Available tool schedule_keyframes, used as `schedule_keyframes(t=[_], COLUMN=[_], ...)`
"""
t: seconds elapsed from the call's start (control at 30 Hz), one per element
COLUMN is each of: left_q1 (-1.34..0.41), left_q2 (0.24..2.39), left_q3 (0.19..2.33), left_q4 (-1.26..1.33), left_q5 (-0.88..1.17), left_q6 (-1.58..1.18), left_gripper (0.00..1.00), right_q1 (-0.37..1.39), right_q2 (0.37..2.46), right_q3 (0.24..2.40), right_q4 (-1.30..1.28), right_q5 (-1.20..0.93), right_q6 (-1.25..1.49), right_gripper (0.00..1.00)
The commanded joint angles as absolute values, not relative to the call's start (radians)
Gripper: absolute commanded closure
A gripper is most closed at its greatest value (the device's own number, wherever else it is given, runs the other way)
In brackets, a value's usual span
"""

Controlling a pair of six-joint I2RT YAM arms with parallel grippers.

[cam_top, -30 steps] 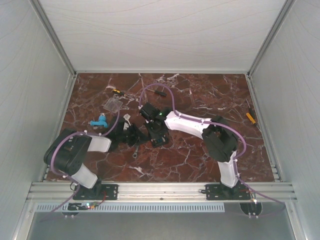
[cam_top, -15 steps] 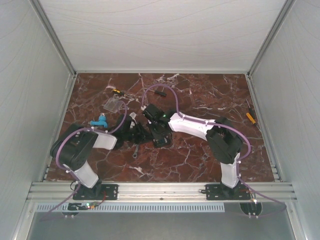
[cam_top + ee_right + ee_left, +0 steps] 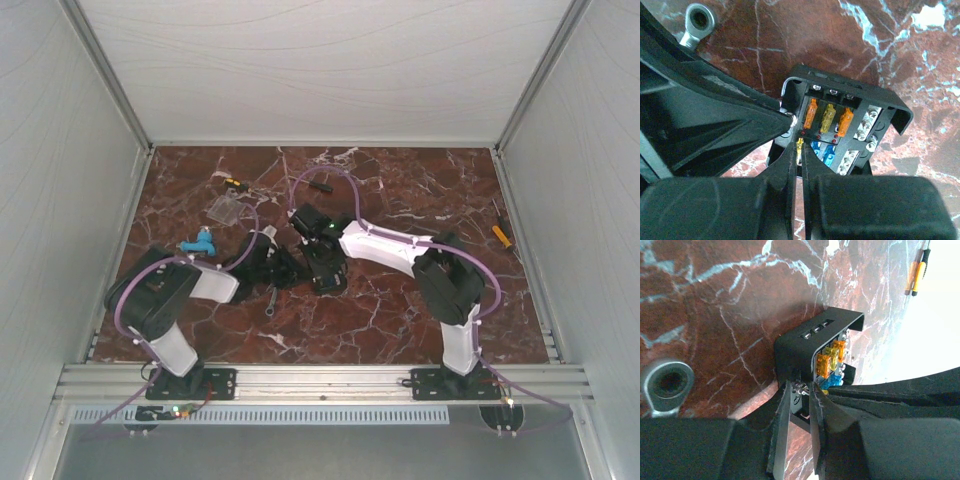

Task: Snap on the fuse box
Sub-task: Install the fuse at the fuse box base.

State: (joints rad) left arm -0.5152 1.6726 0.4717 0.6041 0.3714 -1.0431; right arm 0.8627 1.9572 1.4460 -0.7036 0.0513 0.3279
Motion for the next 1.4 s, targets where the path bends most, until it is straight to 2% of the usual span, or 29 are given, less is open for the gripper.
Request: schedule_keyframes(t=[0.0,0.3,0.5,0.67,1.13,1.37], left_q1=[-0.568,-0.586,-0.587,-0.586,-0.586,-0.587], left_q2=[1.66,1.629,1.628,1.633,1.649,1.66], left_q3=[0.439,0.416,0.421,0.426,0.434,0.439], left_q4=[0.629,0.644,0.633,0.626,0.626,0.629], left_q5=[0.414,0.425,0.42,0.419,0.423,0.429], left_q6=[-1.078,-1.104,-1.099,-1.097,-1.098,-1.098], left_gripper=[0.83,0.81,0.78,0.77,0.76,0.76], right_q1=[0.871,0.879,0.883,0.887,0.9,0.902], right_q2=[1.945,1.827,1.827,1.845,1.868,1.916], right_q3=[1.375,1.354,1.348,1.341,1.332,1.32], right_q4=[-0.715,-0.727,-0.734,-0.748,-0.801,-0.81], right_q5=[0.082,0.052,0.057,0.065,0.053,0.045], right_q6=[0.289,0.307,0.308,0.307,0.306,0.285], right_gripper=[0.99,0.83,0.8,0.82,1.0,1.0])
